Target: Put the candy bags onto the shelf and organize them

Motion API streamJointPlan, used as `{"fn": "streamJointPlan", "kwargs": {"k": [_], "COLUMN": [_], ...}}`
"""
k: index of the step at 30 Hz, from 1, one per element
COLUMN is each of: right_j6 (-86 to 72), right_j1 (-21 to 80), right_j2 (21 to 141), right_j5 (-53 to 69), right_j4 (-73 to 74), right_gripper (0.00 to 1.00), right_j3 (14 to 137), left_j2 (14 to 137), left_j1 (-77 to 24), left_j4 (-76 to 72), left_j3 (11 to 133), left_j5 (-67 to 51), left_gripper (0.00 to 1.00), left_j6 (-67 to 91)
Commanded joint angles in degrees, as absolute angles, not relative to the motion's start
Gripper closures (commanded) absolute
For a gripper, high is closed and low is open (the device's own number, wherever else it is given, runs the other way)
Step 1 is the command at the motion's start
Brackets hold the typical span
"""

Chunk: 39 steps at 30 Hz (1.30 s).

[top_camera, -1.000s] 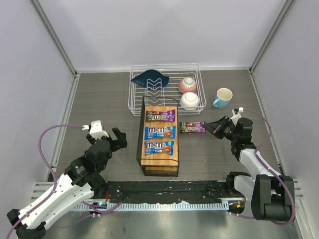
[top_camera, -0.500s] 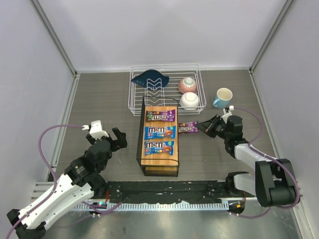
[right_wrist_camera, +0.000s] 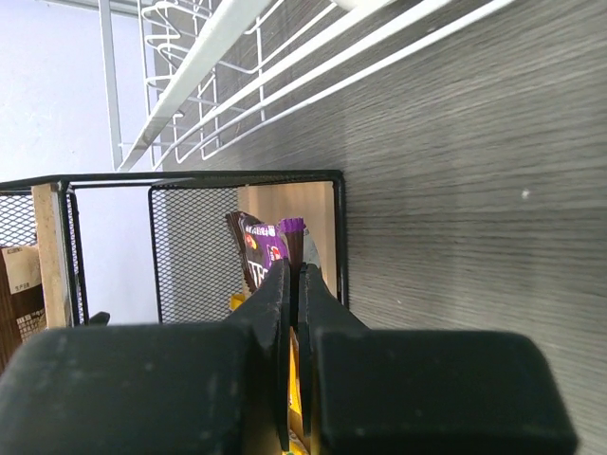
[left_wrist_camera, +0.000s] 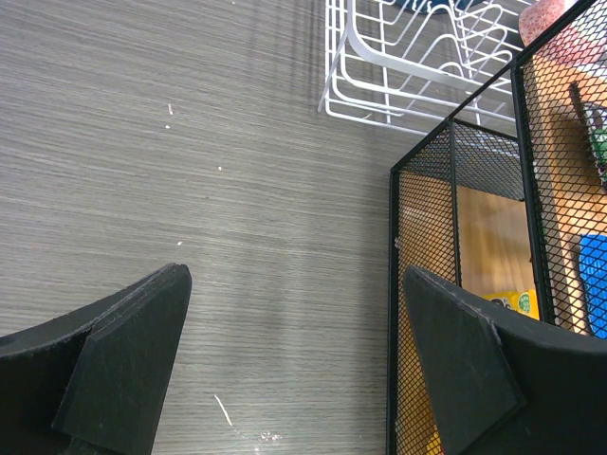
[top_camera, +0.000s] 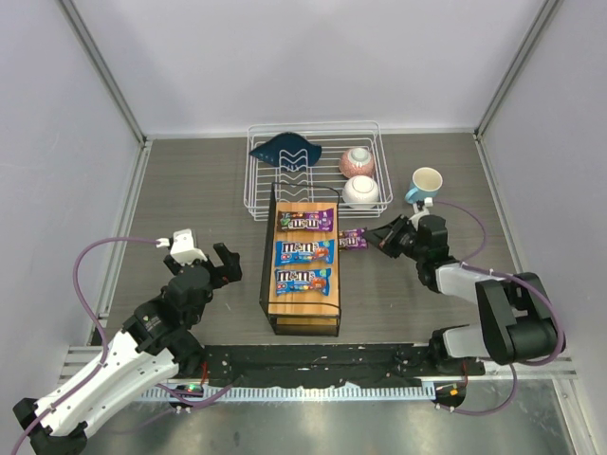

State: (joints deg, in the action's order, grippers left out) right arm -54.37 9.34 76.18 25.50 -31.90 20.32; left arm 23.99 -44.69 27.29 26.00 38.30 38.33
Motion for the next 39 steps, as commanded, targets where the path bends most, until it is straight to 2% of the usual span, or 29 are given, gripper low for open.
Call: {"fn": "streamJointPlan", "kwargs": {"k": [1,19,39], "right_j6": [-55.6,-60.2,-63.9], "right_j1": [11.9,21.1,27.7], "right_j2": [78.3,93.7,98.1], "right_j5": [23.3,16.8,12.7], "right_j4": [-38.1,-48.2,-51.6], "right_gripper": [0.99,0.99,0.99], "right_j3": [23.8,26.4,27.7], "left_j2": [24.2,24.3,24.7], "left_j1": [-44.9,-44.9,-44.9], "left_j4": [25.6,25.7,25.1], "left_j3": [26.2,26.2,26.2], "left_j5": [38.6,38.6,38.7], "left_gripper": [0.0,0.0,0.0], "left_j6": [37.7,37.8,37.6]}}
